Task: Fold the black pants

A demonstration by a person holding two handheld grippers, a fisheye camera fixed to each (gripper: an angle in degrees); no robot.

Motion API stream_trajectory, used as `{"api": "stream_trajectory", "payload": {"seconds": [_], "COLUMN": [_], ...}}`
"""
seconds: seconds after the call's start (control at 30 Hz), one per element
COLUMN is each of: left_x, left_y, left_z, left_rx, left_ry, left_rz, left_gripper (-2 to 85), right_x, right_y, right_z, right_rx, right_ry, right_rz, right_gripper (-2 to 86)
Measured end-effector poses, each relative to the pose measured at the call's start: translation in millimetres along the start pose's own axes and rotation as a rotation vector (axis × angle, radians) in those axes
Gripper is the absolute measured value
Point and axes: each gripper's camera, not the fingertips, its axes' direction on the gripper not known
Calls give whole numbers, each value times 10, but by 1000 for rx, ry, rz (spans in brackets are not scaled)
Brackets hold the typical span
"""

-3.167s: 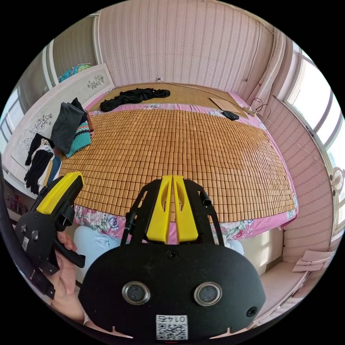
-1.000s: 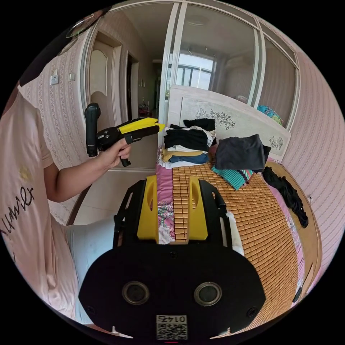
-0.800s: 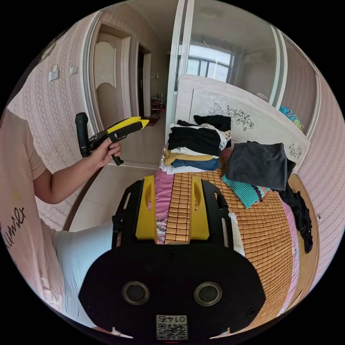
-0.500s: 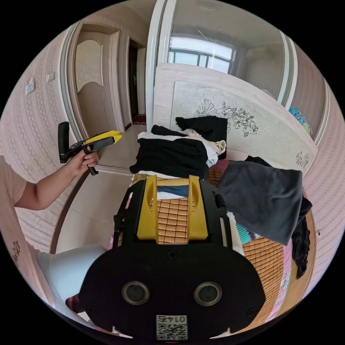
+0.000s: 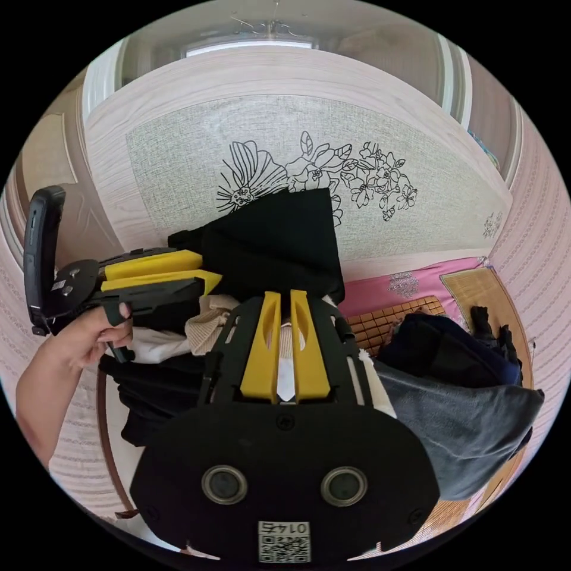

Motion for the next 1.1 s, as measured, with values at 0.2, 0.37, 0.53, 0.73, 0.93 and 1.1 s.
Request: {"api": "stream_trajectory", "payload": {"seconds": [0.2, 0.37, 0.53, 0.73, 0.93, 1.1], "left_x": [255, 838, 1606, 3271, 5402, 6273], "left_y": [-21, -171, -297, 336, 2179, 3623], "left_z": [-493, -1288, -2244, -2542, -1476, -685], "left_rx": [228, 429, 577, 507, 125, -261], "left_ry": [75, 112, 331, 686, 942, 934], "left_rz": [30, 141, 224, 450, 583, 625], "left_gripper": [-6, -10, -10, -10, -8, -4], "right_x": [105, 201, 317, 382, 285, 152], "right_y": [253, 632, 1228, 3061, 5978, 8015], "right_z": [-503, -1580, -2903, -4153, -4260, -4062], "right_rx": [67, 282, 445, 476, 247, -86], "right_ry": [-40, -49, -99, -80, 59, 184], "right_rz": [-83, -58, -22, 140, 591, 993], "right_gripper": [-8, -9, -10, -9, -7, 5]}}
